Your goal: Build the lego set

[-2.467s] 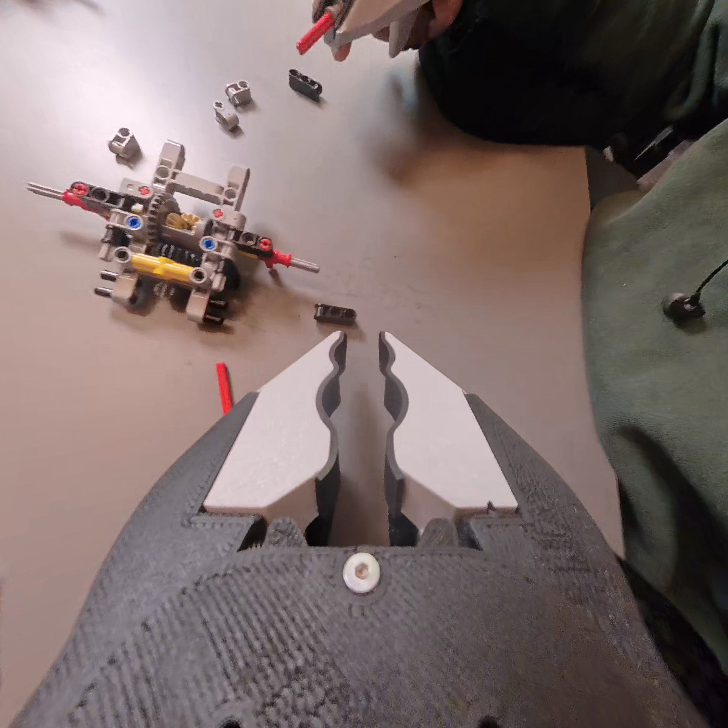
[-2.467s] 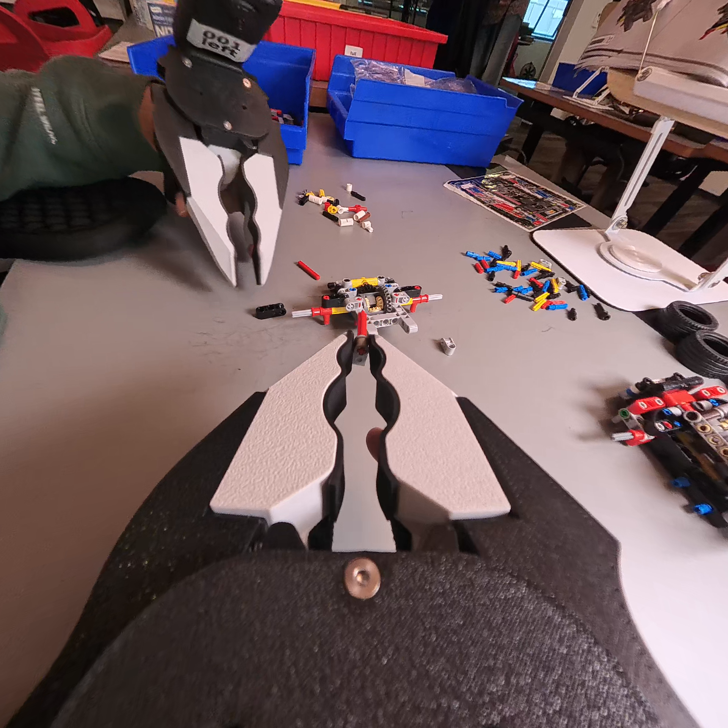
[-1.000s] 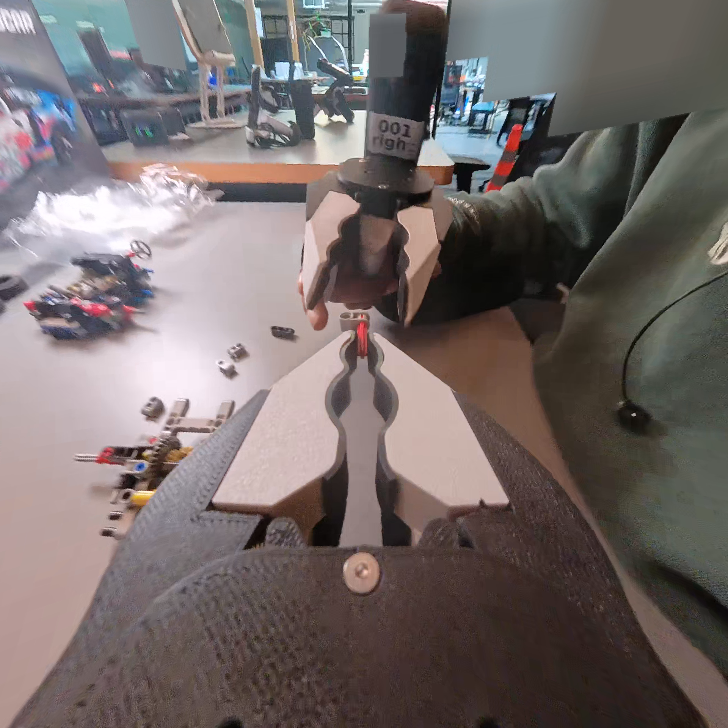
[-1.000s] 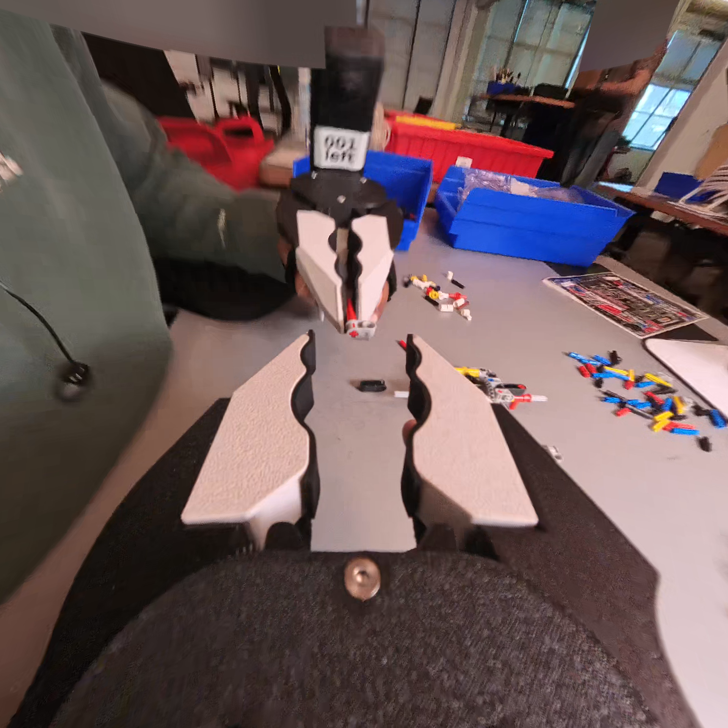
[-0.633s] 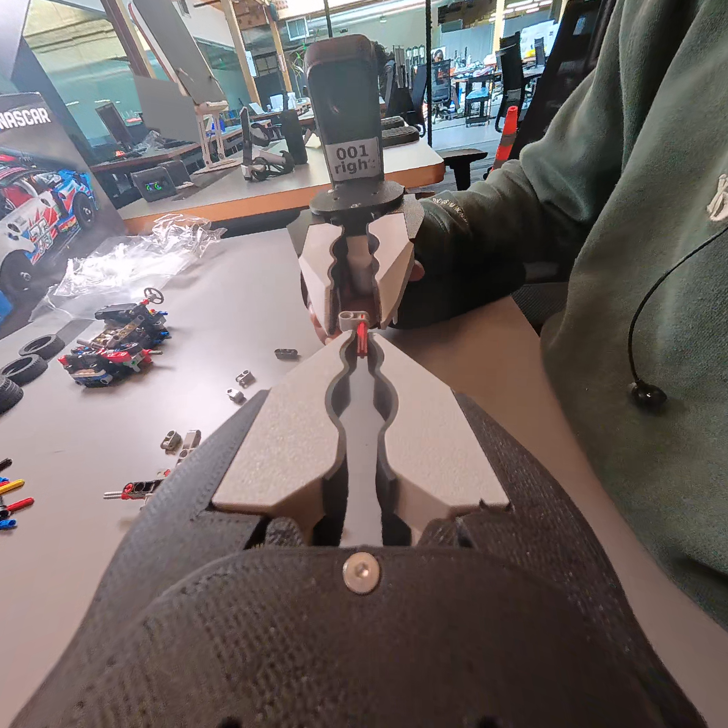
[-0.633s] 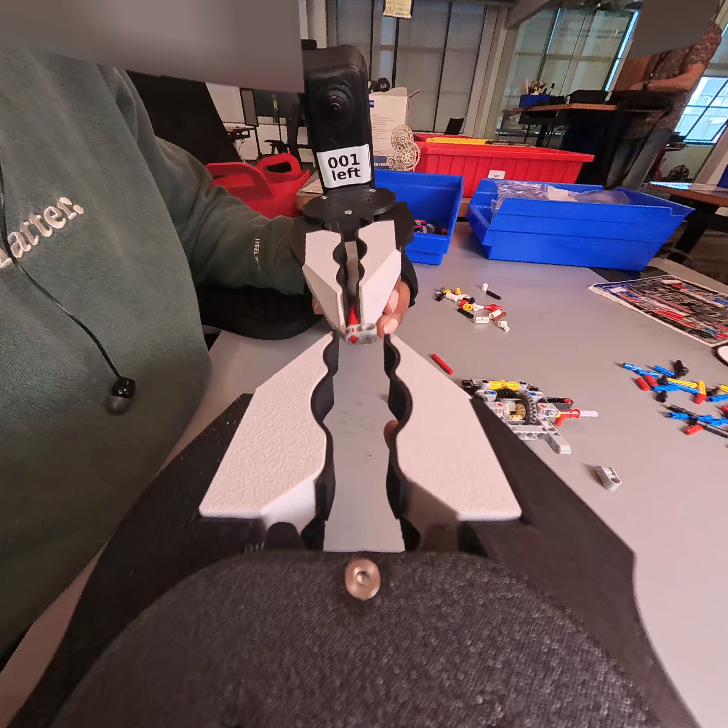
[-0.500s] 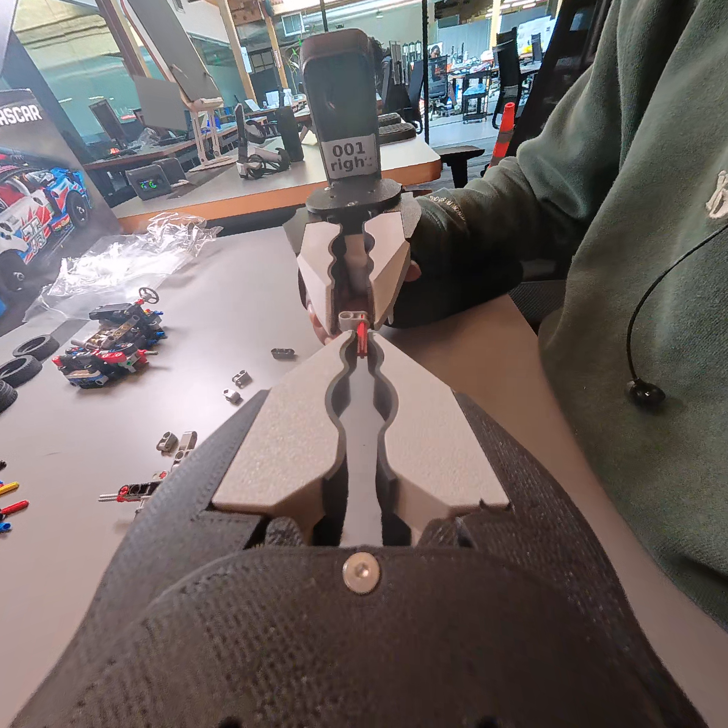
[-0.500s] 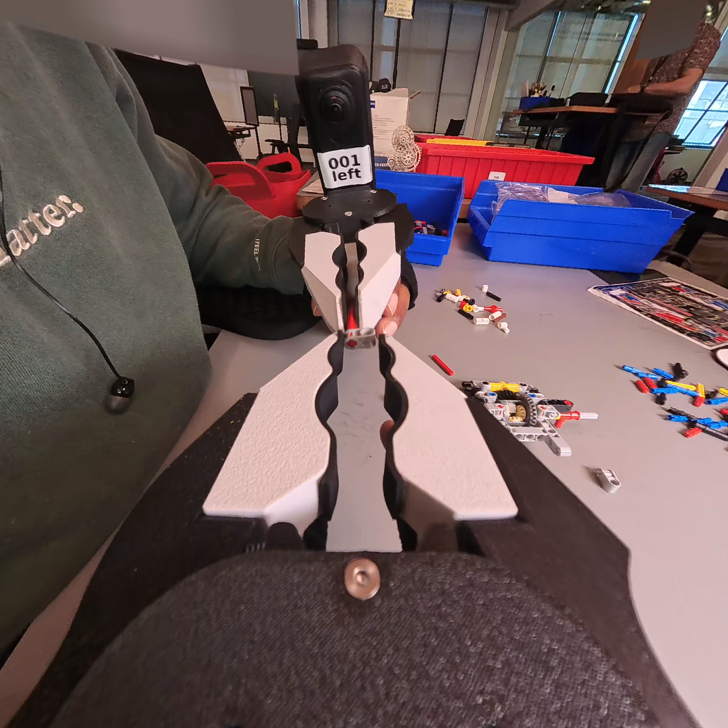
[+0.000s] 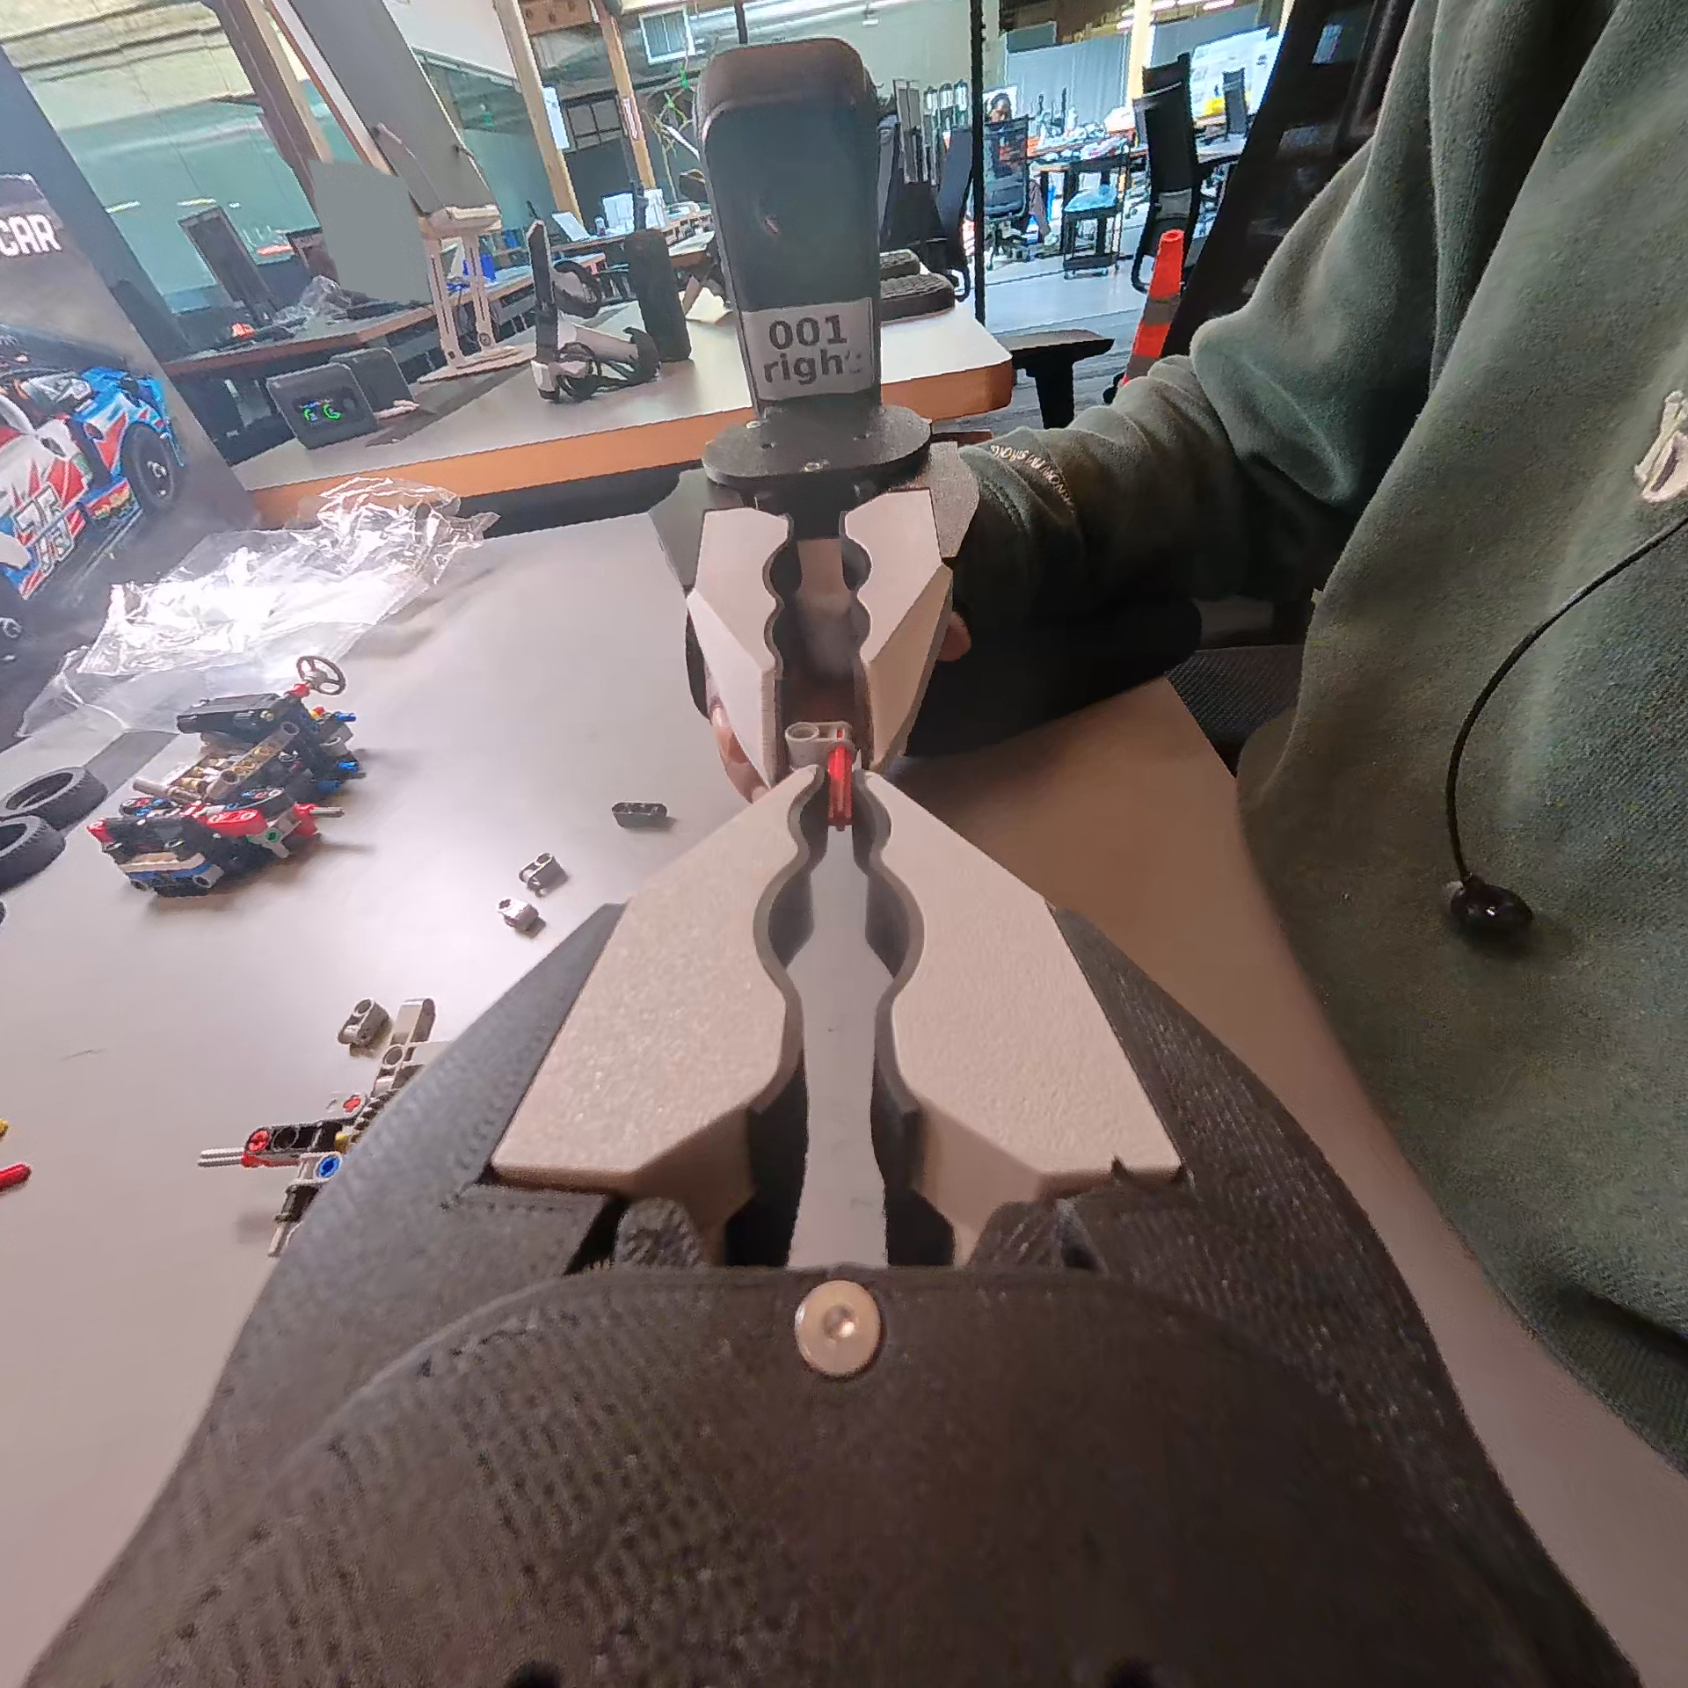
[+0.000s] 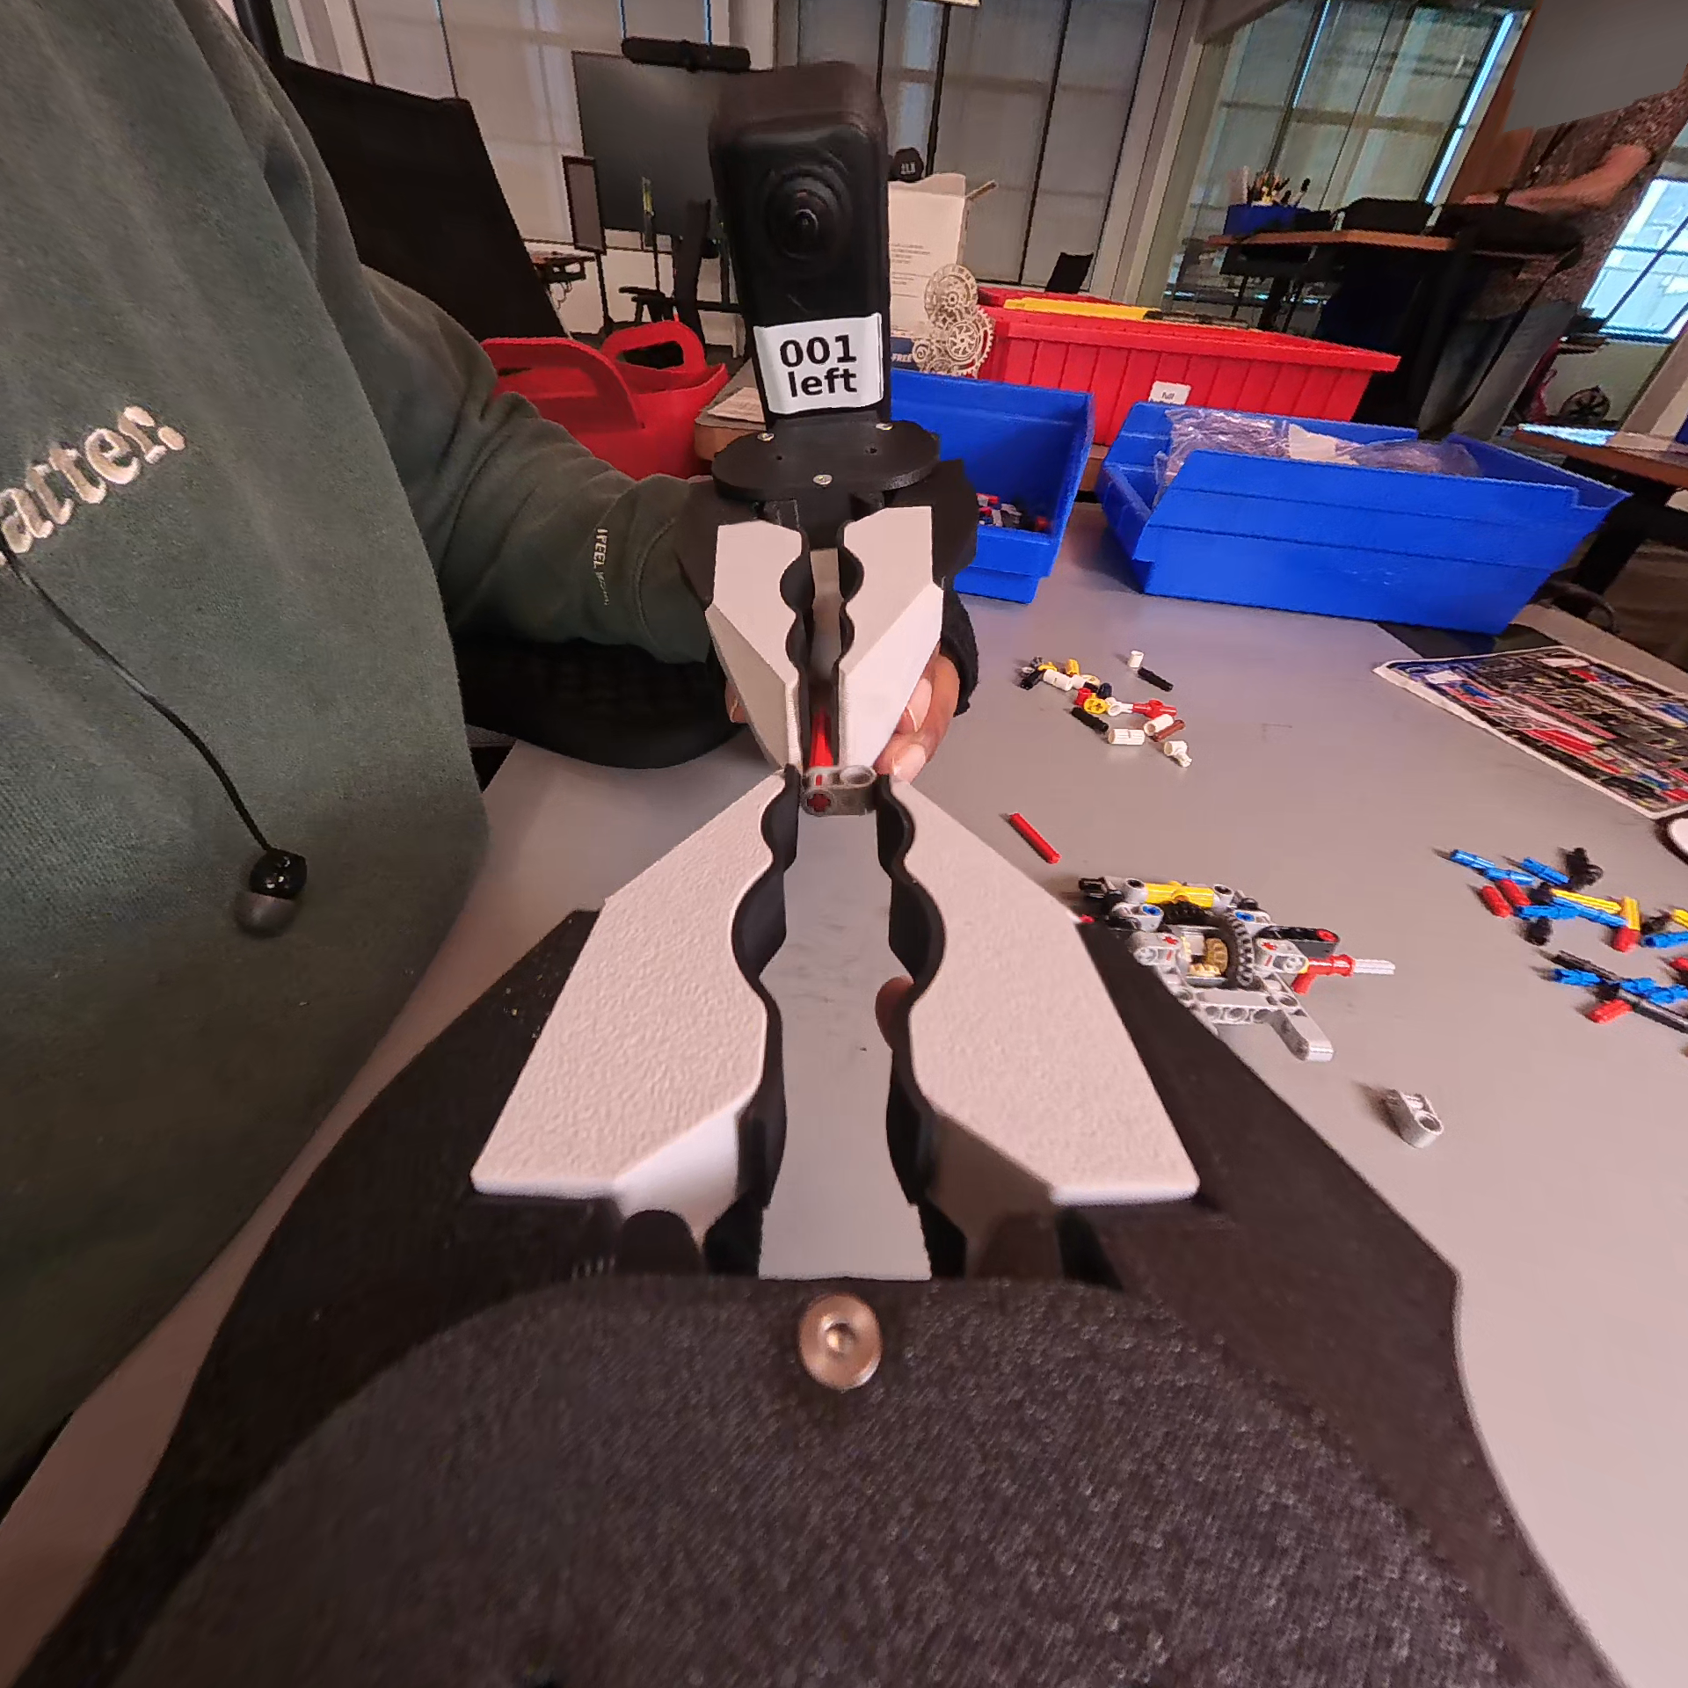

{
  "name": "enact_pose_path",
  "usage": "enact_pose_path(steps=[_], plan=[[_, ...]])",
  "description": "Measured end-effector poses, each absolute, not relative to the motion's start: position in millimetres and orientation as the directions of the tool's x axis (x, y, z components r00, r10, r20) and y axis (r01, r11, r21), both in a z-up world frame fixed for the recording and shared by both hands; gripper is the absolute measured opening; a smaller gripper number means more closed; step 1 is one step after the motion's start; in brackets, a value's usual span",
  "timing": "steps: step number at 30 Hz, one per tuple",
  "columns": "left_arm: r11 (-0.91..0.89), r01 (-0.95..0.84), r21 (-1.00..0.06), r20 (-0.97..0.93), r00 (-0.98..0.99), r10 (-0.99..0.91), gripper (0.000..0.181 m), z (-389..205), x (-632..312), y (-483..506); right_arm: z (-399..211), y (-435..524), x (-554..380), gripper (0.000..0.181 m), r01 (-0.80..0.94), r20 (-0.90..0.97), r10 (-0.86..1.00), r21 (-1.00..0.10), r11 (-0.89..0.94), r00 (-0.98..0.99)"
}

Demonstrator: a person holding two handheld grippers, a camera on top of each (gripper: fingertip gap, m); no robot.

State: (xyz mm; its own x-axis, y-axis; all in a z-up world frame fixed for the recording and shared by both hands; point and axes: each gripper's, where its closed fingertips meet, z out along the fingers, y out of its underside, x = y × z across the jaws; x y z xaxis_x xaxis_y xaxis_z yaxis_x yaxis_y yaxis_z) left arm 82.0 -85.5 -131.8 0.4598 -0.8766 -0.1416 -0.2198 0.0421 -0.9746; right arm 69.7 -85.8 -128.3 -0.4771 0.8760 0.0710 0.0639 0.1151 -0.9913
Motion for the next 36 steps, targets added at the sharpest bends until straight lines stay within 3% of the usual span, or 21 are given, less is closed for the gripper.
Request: enact_pose_path(steps=[14, 18, 20, 26, 31, 36], plan=[[0.037, -0.231, -0.972, -0.144, 0.469, -0.871, 0.001, -132, 78, -85, -128, -84, 69, 0.014, 0.072, 0.037, 0.874, -0.994, 0.082, -0.484], [-0.053, -0.253, -0.966, -0.099, 0.549, -0.830, 0.018, -137, 49, -71, -120, -69, 71, 0.014, 0.052, 0.005, 0.894, -0.998, 0.032, -0.449], [-0.165, -0.292, -0.942, -0.044, 0.594, -0.803, 0.028, -149, 26, -65, -119, -59, 73, 0.014, 0.052, 0.014, 0.909, -0.998, 0.039, -0.416], [-0.394, -0.376, -0.838, 0.080, 0.630, -0.772, 0.036, -190, -8, -77, -129, -40, 74, 0.014, 0.101, 0.028, 0.937, -0.993, 0.067, -0.349], [-0.438, -0.509, -0.741, 0.045, 0.614, -0.788, 0.041, -223, 3, -81, -138, -39, 72, 0.014, 0.141, 0.028, 0.939, -0.987, 0.081, -0.342], [-0.432, -0.527, -0.732, 0.015, 0.621, -0.783, 0.041, -229, 8, -71, -141, -42, 72, 0.014, 0.157, 0.027, 0.936, -0.984, 0.087, -0.351]])
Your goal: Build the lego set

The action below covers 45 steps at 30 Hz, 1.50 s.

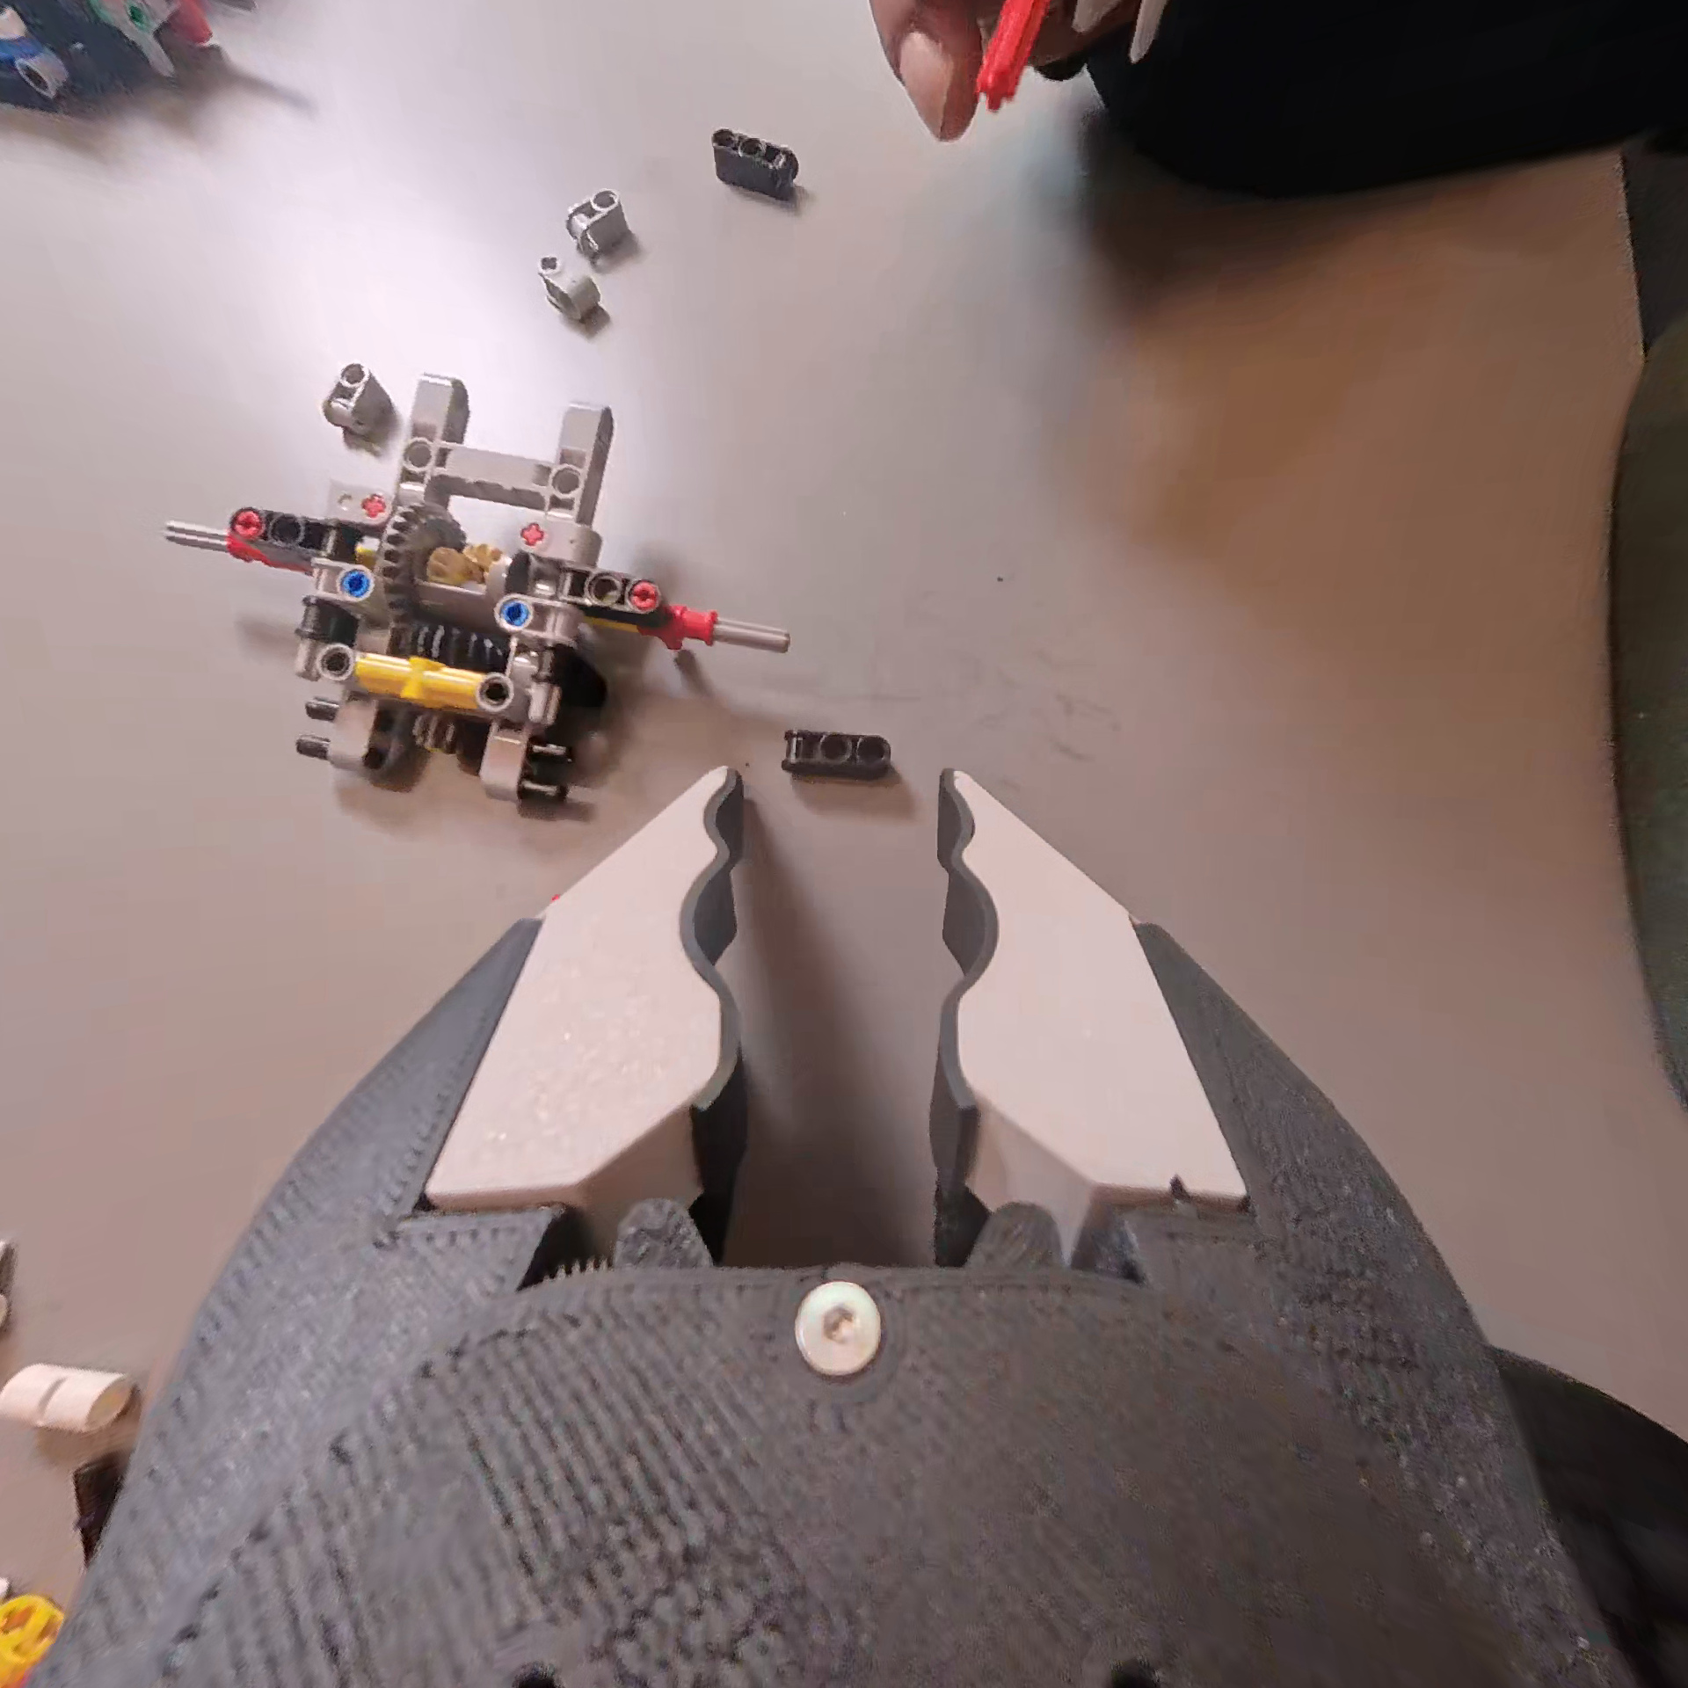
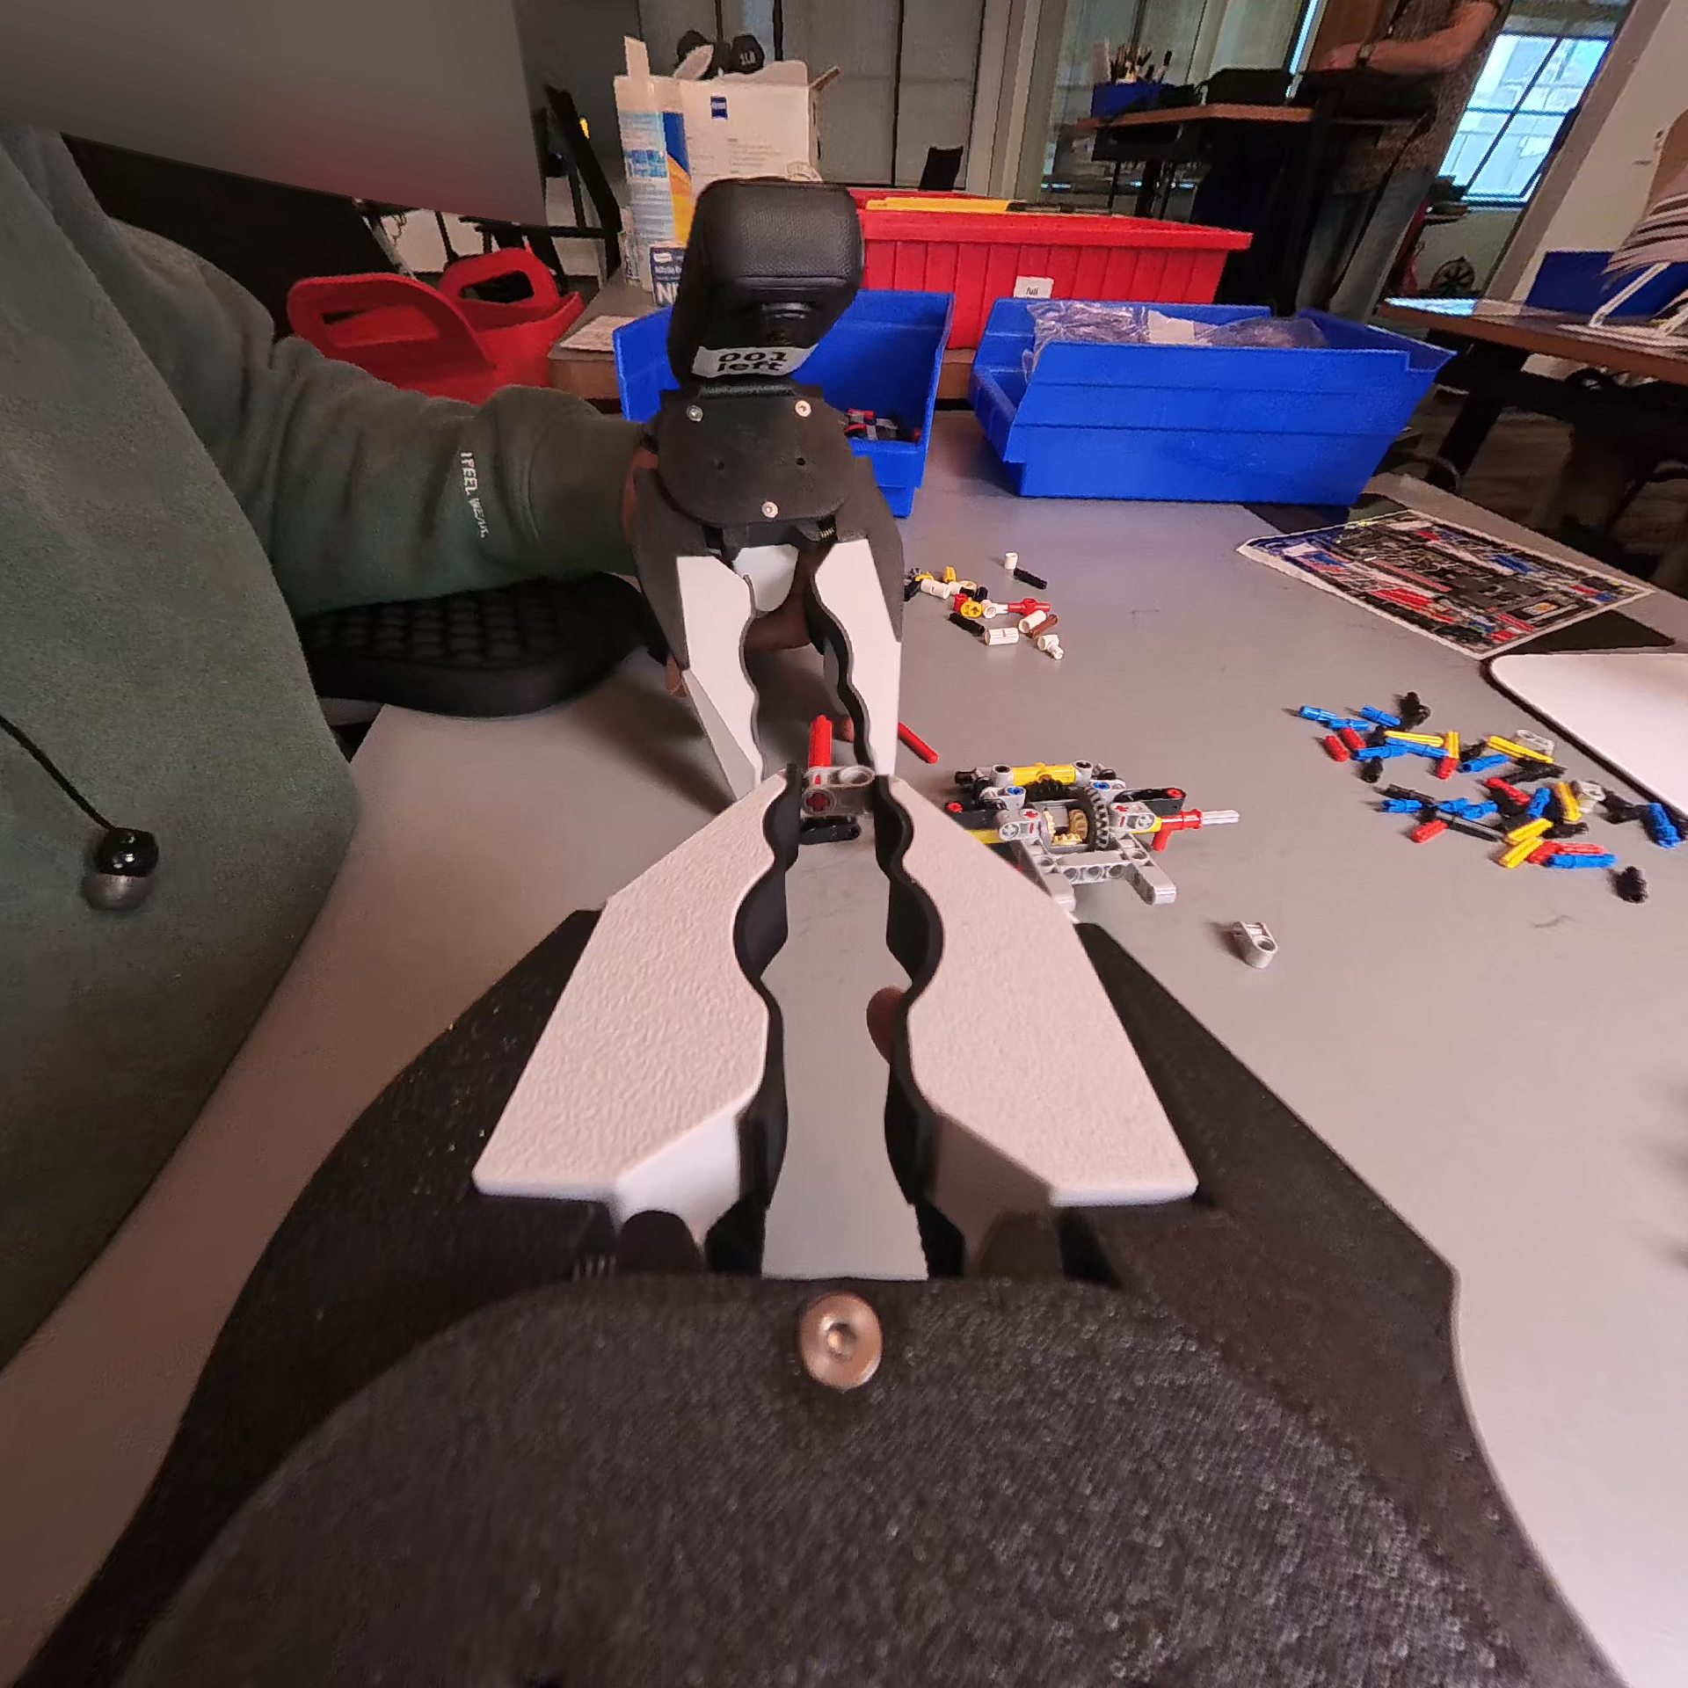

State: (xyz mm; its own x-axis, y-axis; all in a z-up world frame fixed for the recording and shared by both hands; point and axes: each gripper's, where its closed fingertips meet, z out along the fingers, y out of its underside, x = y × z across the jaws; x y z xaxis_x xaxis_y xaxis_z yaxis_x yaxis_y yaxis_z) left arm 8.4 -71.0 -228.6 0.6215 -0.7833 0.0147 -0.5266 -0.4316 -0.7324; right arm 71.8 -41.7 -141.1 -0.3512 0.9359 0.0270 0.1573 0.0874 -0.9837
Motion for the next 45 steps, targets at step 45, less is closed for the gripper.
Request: enact_pose_path(steps=[45], plan=[[-0.191, -0.393, -0.900, -0.014, 0.462, -0.887, 0.021, -183, 58, -84, -180, -67, 61, 0.014, 0.342, 0.022, 0.912, -0.923, 0.176, -0.409]])
